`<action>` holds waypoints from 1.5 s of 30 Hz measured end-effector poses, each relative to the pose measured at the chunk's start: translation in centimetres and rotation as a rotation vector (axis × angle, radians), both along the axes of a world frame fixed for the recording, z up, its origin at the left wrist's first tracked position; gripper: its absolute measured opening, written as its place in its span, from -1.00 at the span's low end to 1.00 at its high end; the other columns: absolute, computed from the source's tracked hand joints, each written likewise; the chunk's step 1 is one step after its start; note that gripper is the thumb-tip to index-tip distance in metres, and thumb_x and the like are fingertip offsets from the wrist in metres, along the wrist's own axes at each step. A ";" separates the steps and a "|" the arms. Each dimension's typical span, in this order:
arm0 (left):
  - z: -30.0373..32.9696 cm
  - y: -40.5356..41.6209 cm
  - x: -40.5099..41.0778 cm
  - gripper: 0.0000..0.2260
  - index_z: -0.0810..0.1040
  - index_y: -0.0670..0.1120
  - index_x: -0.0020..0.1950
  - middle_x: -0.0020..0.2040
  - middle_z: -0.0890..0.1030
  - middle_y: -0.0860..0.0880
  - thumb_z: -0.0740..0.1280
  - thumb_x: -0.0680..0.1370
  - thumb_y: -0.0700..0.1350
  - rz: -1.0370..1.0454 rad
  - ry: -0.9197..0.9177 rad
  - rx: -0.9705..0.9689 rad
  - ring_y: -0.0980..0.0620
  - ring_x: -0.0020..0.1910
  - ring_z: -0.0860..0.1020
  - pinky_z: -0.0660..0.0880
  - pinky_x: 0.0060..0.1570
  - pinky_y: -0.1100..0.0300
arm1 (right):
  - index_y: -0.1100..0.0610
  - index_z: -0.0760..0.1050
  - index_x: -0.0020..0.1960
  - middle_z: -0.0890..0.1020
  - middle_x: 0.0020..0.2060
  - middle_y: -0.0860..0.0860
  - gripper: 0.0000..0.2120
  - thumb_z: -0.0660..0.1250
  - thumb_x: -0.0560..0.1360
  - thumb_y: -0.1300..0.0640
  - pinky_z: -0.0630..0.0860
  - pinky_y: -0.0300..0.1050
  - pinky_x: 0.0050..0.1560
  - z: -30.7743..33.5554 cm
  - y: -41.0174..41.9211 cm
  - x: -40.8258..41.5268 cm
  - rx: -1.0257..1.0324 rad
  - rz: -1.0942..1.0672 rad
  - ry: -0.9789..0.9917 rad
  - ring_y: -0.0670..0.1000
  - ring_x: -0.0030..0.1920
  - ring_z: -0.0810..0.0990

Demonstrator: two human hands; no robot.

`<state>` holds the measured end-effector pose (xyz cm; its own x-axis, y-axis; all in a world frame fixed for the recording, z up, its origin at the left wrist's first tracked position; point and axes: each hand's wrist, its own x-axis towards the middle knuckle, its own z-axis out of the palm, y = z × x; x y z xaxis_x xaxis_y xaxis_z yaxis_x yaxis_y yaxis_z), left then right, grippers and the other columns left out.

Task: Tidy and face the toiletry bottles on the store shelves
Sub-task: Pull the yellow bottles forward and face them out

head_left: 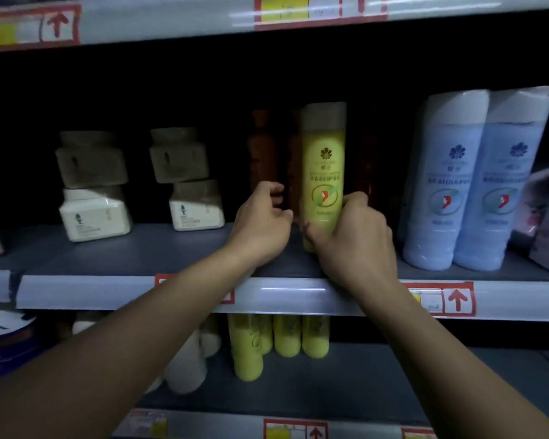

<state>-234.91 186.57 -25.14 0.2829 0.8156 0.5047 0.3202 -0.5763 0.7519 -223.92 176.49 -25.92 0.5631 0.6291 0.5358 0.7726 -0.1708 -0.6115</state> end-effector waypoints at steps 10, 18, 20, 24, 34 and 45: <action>1.7 1.5 4.3 -0.53 0.38 0.04 -0.09 0.12 0.61 -0.09 0.58 0.35 0.25 0.094 0.177 -0.030 -0.13 0.12 0.60 0.59 0.12 -0.08 | 0.13 0.32 0.32 0.53 0.20 0.15 -0.49 0.39 0.52 -0.10 0.26 -0.02 -0.05 -0.7 -1.2 2.3 0.055 -0.007 0.017 0.30 0.16 0.54; 1.6 2.1 4.6 -0.51 0.62 -0.02 -0.03 -0.03 0.72 0.01 0.59 0.22 0.26 0.097 0.069 -0.060 -0.01 -0.03 0.70 0.68 0.00 -0.01 | 0.04 0.34 0.25 0.62 0.16 0.09 -0.57 0.40 0.51 -0.10 0.39 0.03 -0.02 -1.1 -0.9 3.2 0.087 0.041 0.075 0.27 0.13 0.57; 1.5 1.9 4.0 -0.52 0.64 -0.02 -0.01 -0.06 0.73 0.05 0.62 0.23 0.22 0.085 0.060 -0.033 0.05 -0.06 0.70 0.68 -0.02 0.03 | 0.04 0.35 0.26 0.62 0.17 0.09 -0.56 0.41 0.50 -0.11 0.36 0.01 -0.04 -1.2 -0.9 3.2 0.093 0.040 0.077 0.27 0.14 0.57; 1.0 1.1 2.4 -0.47 0.63 0.00 0.05 -0.04 0.75 0.08 0.64 0.21 0.22 0.036 0.028 0.017 0.10 -0.08 0.72 0.68 -0.01 0.02 | -0.01 0.35 0.28 0.63 0.17 0.04 -0.54 0.42 0.50 -0.16 0.39 0.00 -0.05 -1.2 -1.2 2.8 0.110 0.046 0.046 0.22 0.15 0.59; 1.2 -3.2 -2.6 -0.52 0.58 0.06 0.17 -0.01 0.72 0.12 0.64 0.34 0.13 0.059 -0.046 0.310 0.17 -0.09 0.66 0.57 -0.10 0.25 | -0.17 0.32 0.36 0.64 0.16 -0.14 -0.44 0.49 0.46 -0.16 0.59 0.09 0.11 -0.9 -4.3 0.6 0.301 0.178 -0.039 0.00 0.15 0.62; 2.0 -9.1 -7.2 -0.35 0.58 0.08 0.34 0.13 0.68 0.15 0.62 0.32 0.26 -0.076 -0.162 0.474 0.16 0.09 0.64 0.61 0.05 0.16 | 0.01 0.42 0.42 0.64 0.15 -0.23 -0.37 0.49 0.45 -0.19 0.65 -0.04 0.10 -1.1 -9.6 -2.1 0.511 0.318 -0.021 -0.19 0.15 0.65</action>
